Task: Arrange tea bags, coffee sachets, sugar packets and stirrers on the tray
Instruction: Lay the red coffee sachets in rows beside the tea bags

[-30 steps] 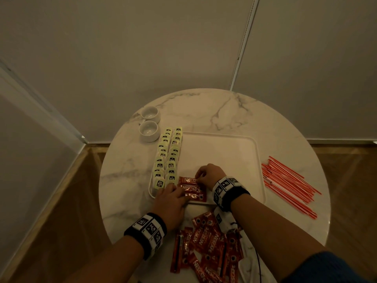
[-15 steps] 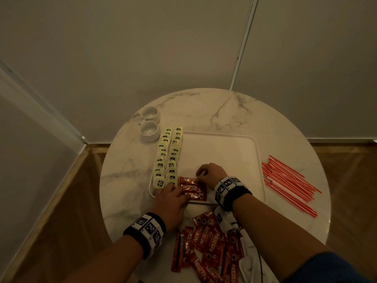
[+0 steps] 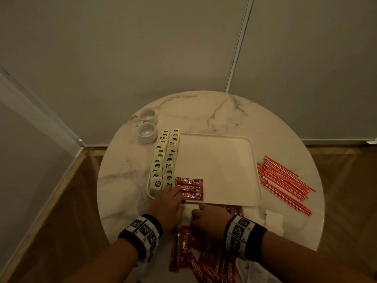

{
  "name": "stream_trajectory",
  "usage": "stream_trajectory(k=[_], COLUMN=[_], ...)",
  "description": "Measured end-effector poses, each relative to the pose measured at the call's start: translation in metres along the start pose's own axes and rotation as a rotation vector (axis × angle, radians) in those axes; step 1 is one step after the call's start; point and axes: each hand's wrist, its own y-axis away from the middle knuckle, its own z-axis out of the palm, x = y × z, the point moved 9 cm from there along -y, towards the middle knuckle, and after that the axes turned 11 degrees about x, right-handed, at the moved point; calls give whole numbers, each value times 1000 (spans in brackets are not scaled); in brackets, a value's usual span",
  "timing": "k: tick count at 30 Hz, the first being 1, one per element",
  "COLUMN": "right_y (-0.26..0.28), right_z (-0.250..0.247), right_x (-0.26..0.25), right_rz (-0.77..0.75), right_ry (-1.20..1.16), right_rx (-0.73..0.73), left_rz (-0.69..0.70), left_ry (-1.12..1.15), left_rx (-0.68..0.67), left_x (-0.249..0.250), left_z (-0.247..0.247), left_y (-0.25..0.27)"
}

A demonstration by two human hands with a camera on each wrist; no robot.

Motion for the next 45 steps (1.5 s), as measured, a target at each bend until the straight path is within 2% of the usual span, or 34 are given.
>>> stream_trajectory(k=[8,14,17,21,25,30,34,40,45], right_y=[0,1,1,4,8,11,9,13,11], right_z=[-13,-6,-13,-38,-61,-72,-75,-76,-64], right_x=[26,26,33,53,74,81,84,94,98], right_rz=[165,144,229,370,414,388,423,428,454], right_ry=[-129,-76,-217,-567,-859,-1209,-1309,-1334,-1516], right_rx=[48,-21,26,179,303,328,362,408,359], left_rz=[-23,-64,-81,-126,-205,-319,-330,-385,-467], left_ry=[77,154,202,393,535,805,863,897,995], left_rx=[-101,-153,-180,-271,-173,-215,-167,-84,-61], left_x=[12,12,11,14,7,10,14,2,-3], left_z=[6,13,16,22,5,-8,-15,-22,-20], left_y=[2,4,3,4,-6,-10,-16,-22,-26])
